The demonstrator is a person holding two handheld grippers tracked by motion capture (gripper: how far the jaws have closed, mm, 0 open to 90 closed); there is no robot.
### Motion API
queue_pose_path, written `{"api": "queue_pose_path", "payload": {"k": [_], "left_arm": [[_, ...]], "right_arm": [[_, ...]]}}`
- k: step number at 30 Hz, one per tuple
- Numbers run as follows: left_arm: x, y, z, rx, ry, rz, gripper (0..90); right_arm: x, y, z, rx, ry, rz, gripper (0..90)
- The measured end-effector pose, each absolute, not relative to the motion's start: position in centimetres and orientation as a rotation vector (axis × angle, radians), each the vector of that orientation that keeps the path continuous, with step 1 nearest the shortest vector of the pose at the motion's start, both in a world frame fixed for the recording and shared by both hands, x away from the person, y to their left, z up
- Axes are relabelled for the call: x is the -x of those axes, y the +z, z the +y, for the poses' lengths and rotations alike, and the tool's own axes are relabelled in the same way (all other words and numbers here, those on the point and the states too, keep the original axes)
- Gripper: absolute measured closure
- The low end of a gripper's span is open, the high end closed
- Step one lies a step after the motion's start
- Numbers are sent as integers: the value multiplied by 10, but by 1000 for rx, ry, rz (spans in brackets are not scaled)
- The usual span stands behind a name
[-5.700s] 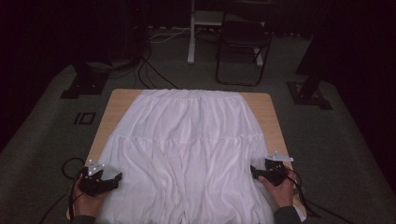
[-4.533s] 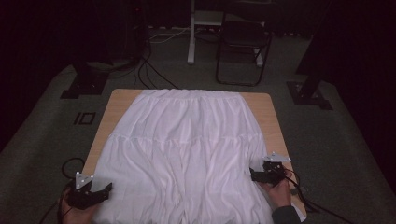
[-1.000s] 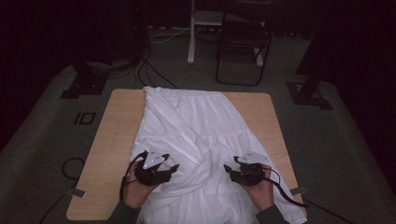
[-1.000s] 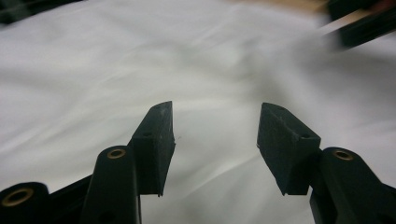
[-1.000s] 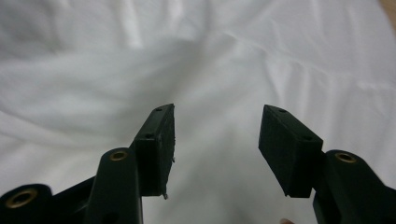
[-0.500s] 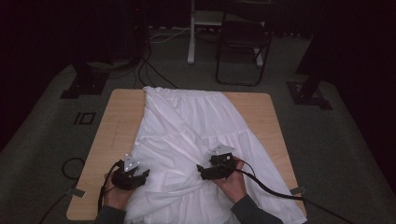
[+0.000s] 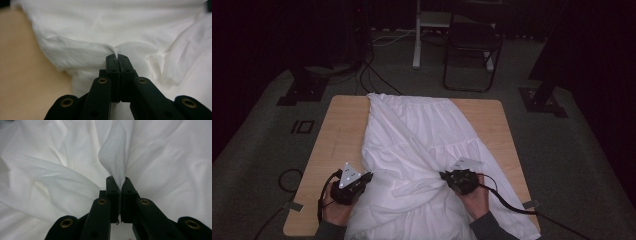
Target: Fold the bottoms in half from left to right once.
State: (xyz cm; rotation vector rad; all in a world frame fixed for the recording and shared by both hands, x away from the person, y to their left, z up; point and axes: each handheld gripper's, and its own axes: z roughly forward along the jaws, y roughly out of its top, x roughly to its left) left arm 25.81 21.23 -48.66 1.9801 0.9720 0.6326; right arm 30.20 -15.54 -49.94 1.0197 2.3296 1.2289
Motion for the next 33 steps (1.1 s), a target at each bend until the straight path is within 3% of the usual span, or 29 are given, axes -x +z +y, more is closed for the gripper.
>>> {"api": "queue_pose_path", "payload": {"k": [4, 6, 8, 13, 14, 17, 20, 21, 27, 33], "left_arm": [[-246, -448, 190, -1958, 699, 838, 871], [-251, -451, 176, -1976, 673, 816, 738], [-258, -464, 162, -2024, 638, 824, 673], [-279, -515, 125, -2198, 482, 858, 550], [-282, -525, 119, -2240, 501, 855, 545], [-291, -547, 108, -2341, 530, 878, 552], [-300, -551, 113, -2313, 514, 900, 628], [-302, -551, 113, -2327, 559, 905, 712], [-336, -550, 127, -2319, 656, 961, 749], [-396, -546, 137, -2330, 739, 1042, 761]], "right_arm": [[-293, -467, -186, -1012, 1318, 2174, 874], [-290, -450, -211, -1045, 1354, 2057, 874], [-292, -445, -236, -1089, 1328, 1995, 874], [-313, -488, -281, -1247, 1141, 2043, 870], [-317, -501, -285, -1269, 1097, 2073, 868], [-324, -535, -291, -1333, 1046, 2127, 861], [-326, -549, -291, -1358, 1026, 2146, 848], [-329, -557, -287, -1359, 992, 2164, 820], [-341, -563, -275, -1353, 979, 2189, 807], [-366, -562, -256, -1327, 987, 2208, 816]]}}
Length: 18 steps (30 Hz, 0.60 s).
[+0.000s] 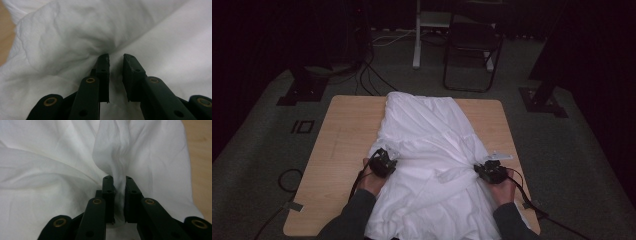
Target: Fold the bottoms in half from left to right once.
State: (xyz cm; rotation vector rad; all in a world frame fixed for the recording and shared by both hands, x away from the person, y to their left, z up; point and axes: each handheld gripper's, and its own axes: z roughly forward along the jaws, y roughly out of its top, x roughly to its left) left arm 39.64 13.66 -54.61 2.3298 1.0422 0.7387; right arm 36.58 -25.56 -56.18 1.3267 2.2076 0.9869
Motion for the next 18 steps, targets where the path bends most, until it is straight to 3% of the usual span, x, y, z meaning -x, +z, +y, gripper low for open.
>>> {"api": "queue_pose_path", "payload": {"k": [7, 8, 10, 13, 18], "left_arm": [[-455, -541, 140, -2334, 783, 1125, 734], [-457, -540, 141, -2334, 768, 1129, 713], [-455, -538, 145, -2316, 754, 1131, 660], [-442, -533, 154, -2269, 753, 1113, 628], [-413, -517, 175, -2160, 741, 1139, 595]], "right_arm": [[-412, -560, -236, -1369, 970, 2162, 812], [-417, -559, -234, -1375, 946, 2156, 786], [-423, -554, -229, -1375, 878, 2145, 627], [-419, -539, -226, -1357, 927, 2092, 505], [-397, -509, -206, -1236, 1077, 2089, 433]]}}
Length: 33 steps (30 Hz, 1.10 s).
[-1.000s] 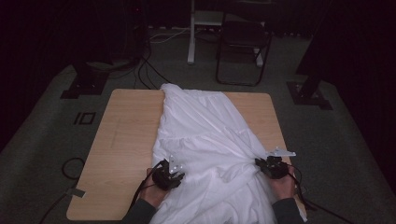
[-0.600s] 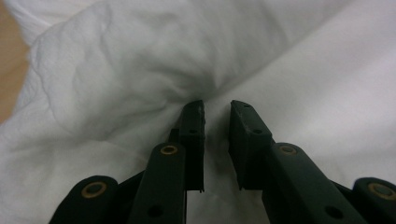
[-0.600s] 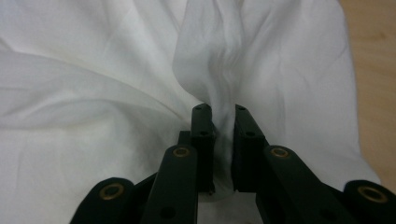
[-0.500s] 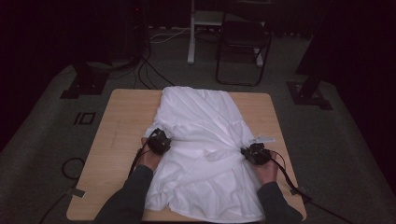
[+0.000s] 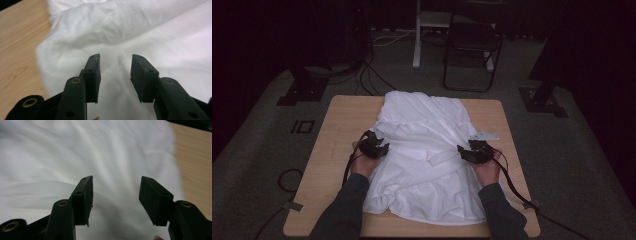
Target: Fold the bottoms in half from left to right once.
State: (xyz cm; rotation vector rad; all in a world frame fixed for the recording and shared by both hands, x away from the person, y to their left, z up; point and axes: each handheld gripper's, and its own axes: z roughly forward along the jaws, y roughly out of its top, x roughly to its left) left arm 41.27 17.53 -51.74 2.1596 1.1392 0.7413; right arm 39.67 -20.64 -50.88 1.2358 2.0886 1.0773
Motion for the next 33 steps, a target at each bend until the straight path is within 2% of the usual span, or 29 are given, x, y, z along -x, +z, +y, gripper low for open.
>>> {"api": "queue_pose_path", "payload": {"k": [5, 10, 12, 13, 14, 15, 16, 17, 18, 20, 26, 29, 33], "left_arm": [[-377, -513, 190, -2104, 727, 1142, 571], [-349, -522, 201, -2089, 718, 1149, 556], [-341, -526, 204, -2080, 696, 1156, 555], [-336, -529, 205, -2080, 699, 1158, 553], [-333, -530, 206, -2084, 695, 1156, 552], [-330, -531, 207, -2088, 691, 1156, 552], [-324, -531, 208, -2083, 679, 1154, 547], [-319, -531, 210, -2074, 666, 1150, 543], [-315, -531, 211, -2068, 655, 1151, 542], [-300, -531, 214, -2057, 630, 1142, 532], [-268, -533, 221, -2063, 580, 1142, 500], [-258, -539, 220, -2078, 489, 1144, 477], [-252, -558, 209, -2164, 476, 1135, 462]], "right_arm": [[-385, -507, -165, -1126, 1159, 2215, 342], [-388, -528, -126, -1080, 1108, 2307, 188], [-391, -536, -120, -1070, 1058, 2335, 191], [-393, -540, -117, -1067, 1030, 2350, 238], [-395, -544, -117, -1071, 1005, 2367, 350], [-394, -544, -118, -1074, 1002, 2369, 540], [-393, -544, -122, -1070, 1022, 2374, 683], [-391, -541, -129, -1083, 1060, 2373, 788], [-387, -538, -136, -1089, 1092, 2359, 837], [-377, -532, -150, -1077, 1133, 2331, 873], [-332, -515, -216, -1082, 1232, 2251, 877], [-306, -515, -250, -1095, 1230, 2219, 876], [-281, -523, -282, -1166, 1235, 2172, 877]]}}
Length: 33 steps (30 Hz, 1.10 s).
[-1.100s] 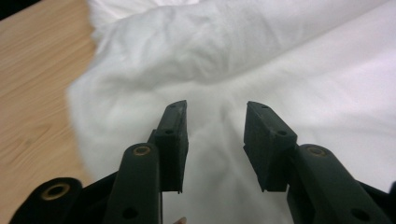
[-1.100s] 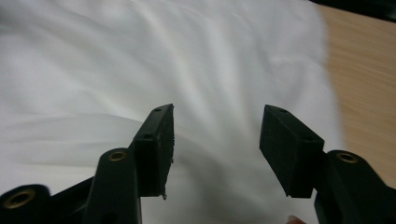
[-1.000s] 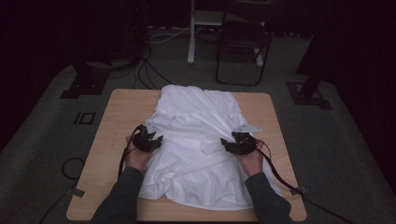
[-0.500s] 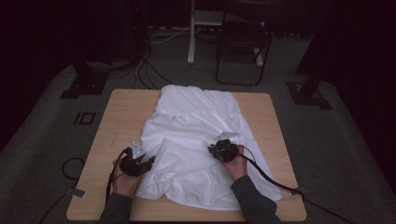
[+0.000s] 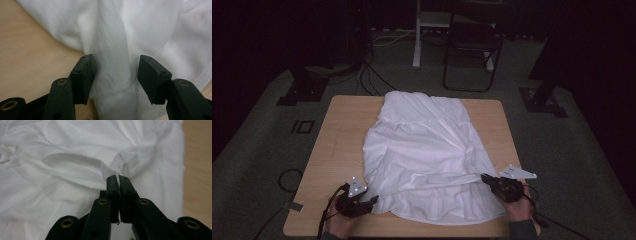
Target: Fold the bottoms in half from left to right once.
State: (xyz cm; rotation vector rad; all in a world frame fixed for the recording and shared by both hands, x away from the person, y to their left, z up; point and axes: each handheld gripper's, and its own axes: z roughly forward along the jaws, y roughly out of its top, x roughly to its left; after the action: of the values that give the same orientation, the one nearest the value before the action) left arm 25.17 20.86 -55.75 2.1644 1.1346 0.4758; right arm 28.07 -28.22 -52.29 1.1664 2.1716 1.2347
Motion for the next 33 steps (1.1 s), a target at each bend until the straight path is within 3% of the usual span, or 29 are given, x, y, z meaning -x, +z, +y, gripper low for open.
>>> {"api": "queue_pose_path", "payload": {"k": [2, 3, 5, 9, 14, 19, 26, 30, 33], "left_arm": [[-252, -557, 205, -2175, 479, 1113, 505], [-252, -555, 204, -2180, 457, 1099, 649], [-250, -552, 204, -2168, 438, 1072, 841], [-239, -531, 210, -2097, 447, 1006, 878], [-214, -492, 218, -2057, 514, 997, 879], [-208, -491, 214, -2043, 466, 942, 856], [-224, -498, 212, -2020, 483, 972, 548], [-240, -500, 219, -2003, 517, 1026, 488], [-256, -504, 224, -1997, 544, 1060, 477]], "right_arm": [[-271, -527, -294, -1198, 1238, 2151, 877], [-267, -529, -298, -1209, 1245, 2142, 877], [-259, -532, -305, -1219, 1259, 2127, 877], [-248, -532, -314, -1219, 1256, 2097, 878], [-230, -522, -321, -1182, 1314, 2035, 881], [-224, -531, -320, -1181, 1186, 2067, 881], [-238, -559, -334, -1323, 1058, 2118, 865], [-244, -552, -332, -1323, 1077, 2114, 597], [-250, -536, -329, -1289, 1124, 2068, 508]]}}
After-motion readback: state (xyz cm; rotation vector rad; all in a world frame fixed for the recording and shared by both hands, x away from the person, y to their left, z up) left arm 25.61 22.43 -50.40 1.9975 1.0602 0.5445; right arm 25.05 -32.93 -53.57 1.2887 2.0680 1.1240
